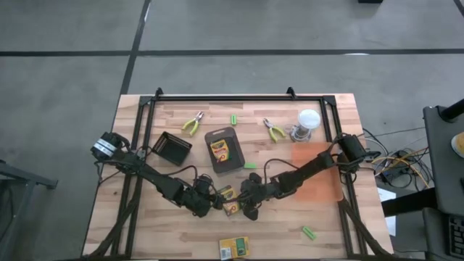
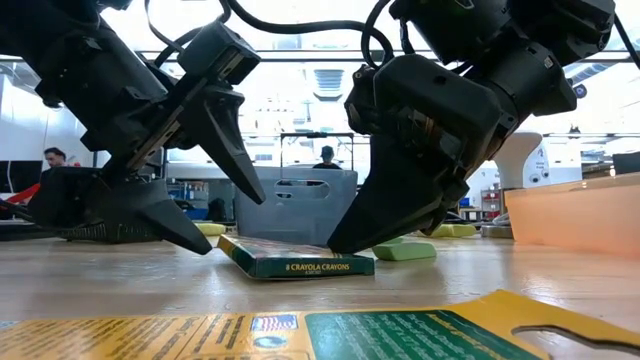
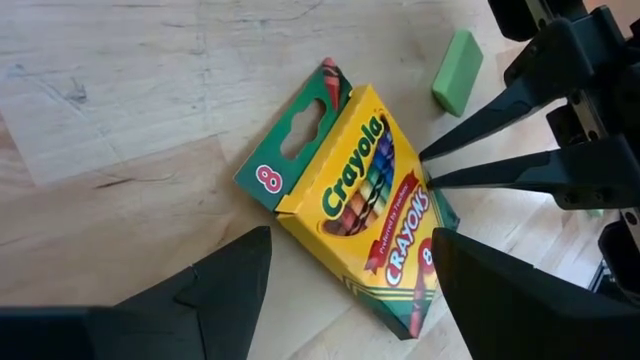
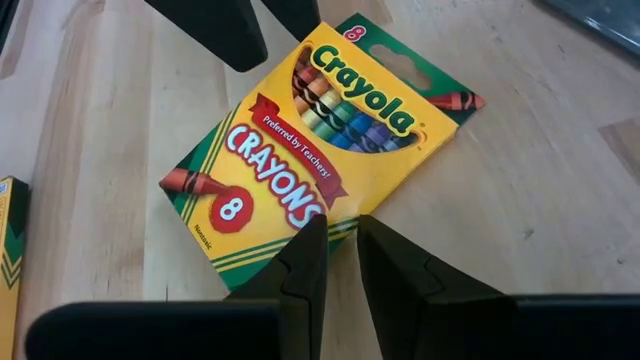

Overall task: Pick & Place School Supplies
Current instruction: Put the left yellow crayon box into the black transparent bin

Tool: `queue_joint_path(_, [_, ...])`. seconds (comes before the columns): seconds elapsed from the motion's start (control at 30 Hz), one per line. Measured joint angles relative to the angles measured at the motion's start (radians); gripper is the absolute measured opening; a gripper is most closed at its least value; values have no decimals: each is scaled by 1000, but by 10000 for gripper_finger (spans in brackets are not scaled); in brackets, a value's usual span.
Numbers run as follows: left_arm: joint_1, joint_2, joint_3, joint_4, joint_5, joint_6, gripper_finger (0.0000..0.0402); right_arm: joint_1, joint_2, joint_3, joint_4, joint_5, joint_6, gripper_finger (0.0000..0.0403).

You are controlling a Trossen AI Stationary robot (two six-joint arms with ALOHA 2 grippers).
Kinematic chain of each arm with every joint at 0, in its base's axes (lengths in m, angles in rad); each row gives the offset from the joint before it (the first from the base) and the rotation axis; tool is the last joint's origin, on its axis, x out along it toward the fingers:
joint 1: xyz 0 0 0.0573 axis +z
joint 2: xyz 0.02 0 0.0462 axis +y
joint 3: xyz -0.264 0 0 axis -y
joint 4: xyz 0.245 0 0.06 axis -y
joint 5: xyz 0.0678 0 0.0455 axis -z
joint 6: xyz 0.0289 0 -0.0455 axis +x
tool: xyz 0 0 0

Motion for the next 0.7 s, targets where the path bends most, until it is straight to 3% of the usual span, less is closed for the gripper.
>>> queue_joint_path(0.7, [2,49,1,61,-13,-16,282,-2,-1,0,-38,2,15,57])
